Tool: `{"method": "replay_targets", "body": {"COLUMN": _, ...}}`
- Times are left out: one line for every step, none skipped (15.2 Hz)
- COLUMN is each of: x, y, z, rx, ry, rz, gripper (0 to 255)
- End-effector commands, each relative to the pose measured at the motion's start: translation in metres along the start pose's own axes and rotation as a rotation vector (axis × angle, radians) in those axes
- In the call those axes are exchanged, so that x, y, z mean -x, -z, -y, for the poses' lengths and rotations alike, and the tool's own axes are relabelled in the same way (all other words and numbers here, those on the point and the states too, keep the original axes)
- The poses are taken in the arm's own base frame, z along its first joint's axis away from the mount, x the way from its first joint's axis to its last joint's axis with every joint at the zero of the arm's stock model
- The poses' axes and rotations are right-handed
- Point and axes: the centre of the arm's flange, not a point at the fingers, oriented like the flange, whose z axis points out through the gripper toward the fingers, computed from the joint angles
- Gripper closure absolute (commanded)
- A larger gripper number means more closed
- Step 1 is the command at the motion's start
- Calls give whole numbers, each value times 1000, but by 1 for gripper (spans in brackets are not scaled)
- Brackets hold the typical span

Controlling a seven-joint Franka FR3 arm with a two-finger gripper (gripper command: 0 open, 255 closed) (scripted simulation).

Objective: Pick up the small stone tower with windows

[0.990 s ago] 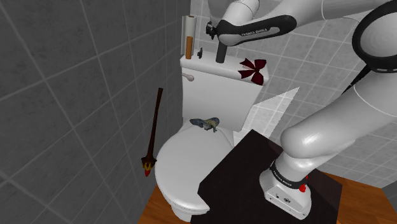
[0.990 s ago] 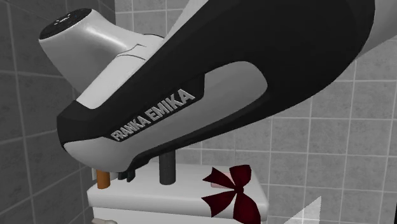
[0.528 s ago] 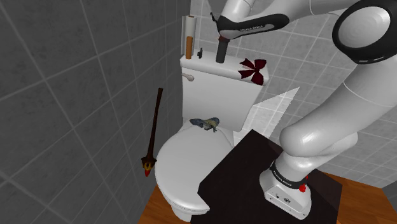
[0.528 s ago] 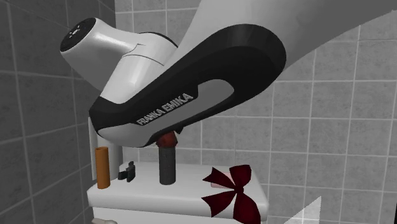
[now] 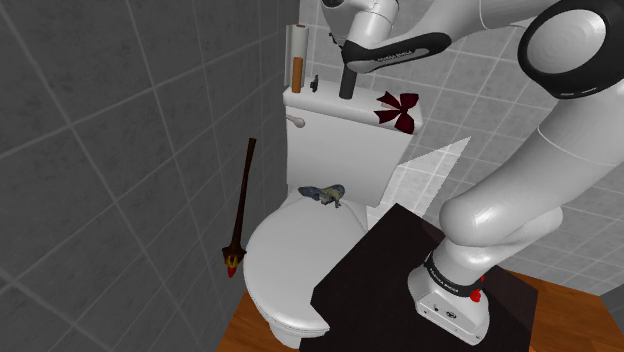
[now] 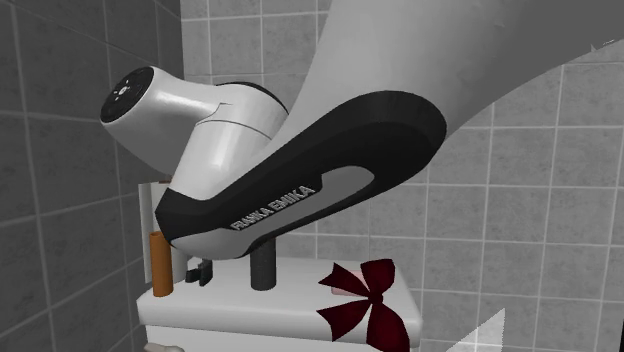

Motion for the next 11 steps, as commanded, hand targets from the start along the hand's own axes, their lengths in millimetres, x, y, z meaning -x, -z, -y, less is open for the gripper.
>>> {"method": "replay_targets", "body": {"x": 2, "y": -1, "z": -1, "rx": 0, "ry": 0, "rz": 0, "gripper": 255}}
{"method": "replay_targets", "body": {"x": 2, "y": -1, "z": -1, "rx": 0, "ry": 0, "rz": 0, "gripper": 255}}
{"method": "replay_targets", "body": {"x": 1, "y": -1, "z": -1, "rx": 0, "ry": 0, "rz": 0, "gripper": 255}}
{"method": "replay_targets", "body": {"x": 2, "y": -1, "z": 0, "rx": 0, "ry": 0, "rz": 0, "gripper": 255}}
{"method": "replay_targets", "body": {"x": 2, "y": -1, "z": 0, "rx": 0, "ry": 0, "rz": 0, "gripper": 255}}
{"method": "replay_targets", "body": {"x": 1, "y": -1, "z": 0, "rx": 0, "ry": 0, "rz": 0, "gripper": 255}}
{"method": "replay_targets", "body": {"x": 1, "y": -1, "z": 0, "rx": 0, "ry": 0, "rz": 0, "gripper": 255}}
{"method": "replay_targets", "body": {"x": 1, "y": -1, "z": 0, "rx": 0, "ry": 0, "rz": 0, "gripper": 255}}
{"method": "replay_targets", "body": {"x": 1, "y": -1, "z": 0, "rx": 0, "ry": 0, "rz": 0, "gripper": 255}}
{"method": "replay_targets", "body": {"x": 2, "y": -1, "z": -1, "rx": 0, "ry": 0, "rz": 0, "gripper": 255}}
{"method": "replay_targets", "body": {"x": -3, "y": 2, "z": 0, "rx": 0, "ry": 0, "rz": 0, "gripper": 255}}
